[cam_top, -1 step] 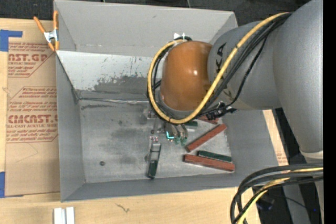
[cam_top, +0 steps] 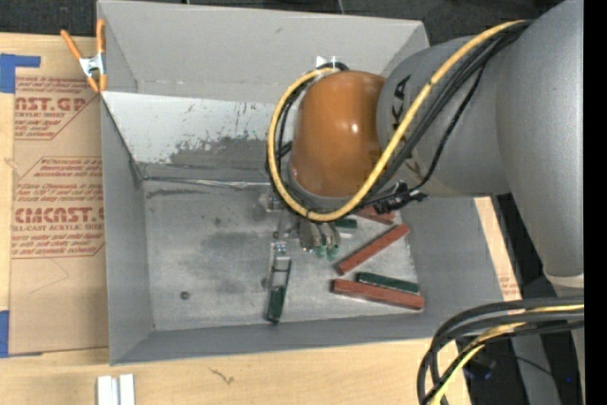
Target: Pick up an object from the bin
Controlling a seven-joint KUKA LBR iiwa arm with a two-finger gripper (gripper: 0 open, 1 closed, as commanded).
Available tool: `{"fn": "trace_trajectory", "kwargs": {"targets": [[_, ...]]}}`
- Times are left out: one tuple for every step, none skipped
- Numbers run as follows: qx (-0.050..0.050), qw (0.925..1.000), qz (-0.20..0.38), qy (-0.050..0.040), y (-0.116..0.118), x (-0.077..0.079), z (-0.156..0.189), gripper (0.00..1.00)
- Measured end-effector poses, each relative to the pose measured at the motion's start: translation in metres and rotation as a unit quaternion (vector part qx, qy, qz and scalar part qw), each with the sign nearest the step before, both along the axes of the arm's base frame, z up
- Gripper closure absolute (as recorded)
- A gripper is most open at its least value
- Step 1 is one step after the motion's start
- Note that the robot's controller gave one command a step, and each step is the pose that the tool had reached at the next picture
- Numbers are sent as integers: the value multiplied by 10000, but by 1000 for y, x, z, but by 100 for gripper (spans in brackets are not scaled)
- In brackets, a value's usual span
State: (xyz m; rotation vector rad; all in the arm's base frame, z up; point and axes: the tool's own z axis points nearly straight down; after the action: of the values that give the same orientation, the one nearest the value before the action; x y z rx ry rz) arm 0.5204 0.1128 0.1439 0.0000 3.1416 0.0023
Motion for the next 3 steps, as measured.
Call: {"fn": "trace_trajectory", "kwargs": {"targets": [[-4, 9838, 1792, -3, -9, -21, -6, 0], [0, 9780, 2086, -3, -17, -33, -22, 0], [-4, 9589, 2839, -2, -12, -29, -16, 0]]}}
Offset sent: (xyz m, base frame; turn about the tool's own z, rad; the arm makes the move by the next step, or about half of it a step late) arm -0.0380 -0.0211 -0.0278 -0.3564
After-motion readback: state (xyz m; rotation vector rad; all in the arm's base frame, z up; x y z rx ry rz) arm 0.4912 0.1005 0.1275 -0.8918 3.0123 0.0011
